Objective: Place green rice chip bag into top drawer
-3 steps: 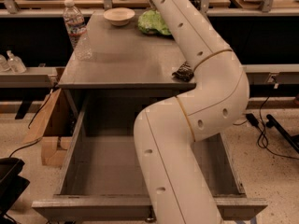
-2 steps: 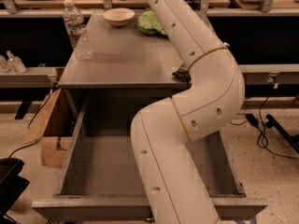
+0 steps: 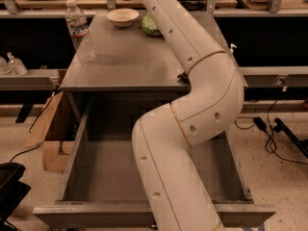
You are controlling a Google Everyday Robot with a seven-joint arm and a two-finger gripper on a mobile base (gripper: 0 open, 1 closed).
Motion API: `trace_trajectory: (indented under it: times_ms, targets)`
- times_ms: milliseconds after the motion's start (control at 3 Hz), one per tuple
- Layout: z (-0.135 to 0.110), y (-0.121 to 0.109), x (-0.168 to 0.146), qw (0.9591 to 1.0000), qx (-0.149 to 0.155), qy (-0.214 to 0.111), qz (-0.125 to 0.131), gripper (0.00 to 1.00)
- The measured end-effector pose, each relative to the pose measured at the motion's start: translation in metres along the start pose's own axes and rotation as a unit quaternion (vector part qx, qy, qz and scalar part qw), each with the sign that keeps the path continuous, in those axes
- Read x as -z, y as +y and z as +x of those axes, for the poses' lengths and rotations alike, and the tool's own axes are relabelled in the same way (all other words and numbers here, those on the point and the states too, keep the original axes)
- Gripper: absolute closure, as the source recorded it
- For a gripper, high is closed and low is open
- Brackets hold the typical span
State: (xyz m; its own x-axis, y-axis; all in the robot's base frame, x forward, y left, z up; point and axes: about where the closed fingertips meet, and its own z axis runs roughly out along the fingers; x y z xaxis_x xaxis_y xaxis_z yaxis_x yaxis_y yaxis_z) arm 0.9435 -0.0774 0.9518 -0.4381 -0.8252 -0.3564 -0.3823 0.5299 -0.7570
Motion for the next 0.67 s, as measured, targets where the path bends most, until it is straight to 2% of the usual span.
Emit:
trace_trajectory:
  times_ms: [333,667]
  targets:
    - [0.0123,0.0253,-0.0257,0.9982,-0.054,0.02,-0.017,0.42]
    - [0.0143,0.0276,-0.0287,0.9971,-0.071,0.022,-0.018,0.19]
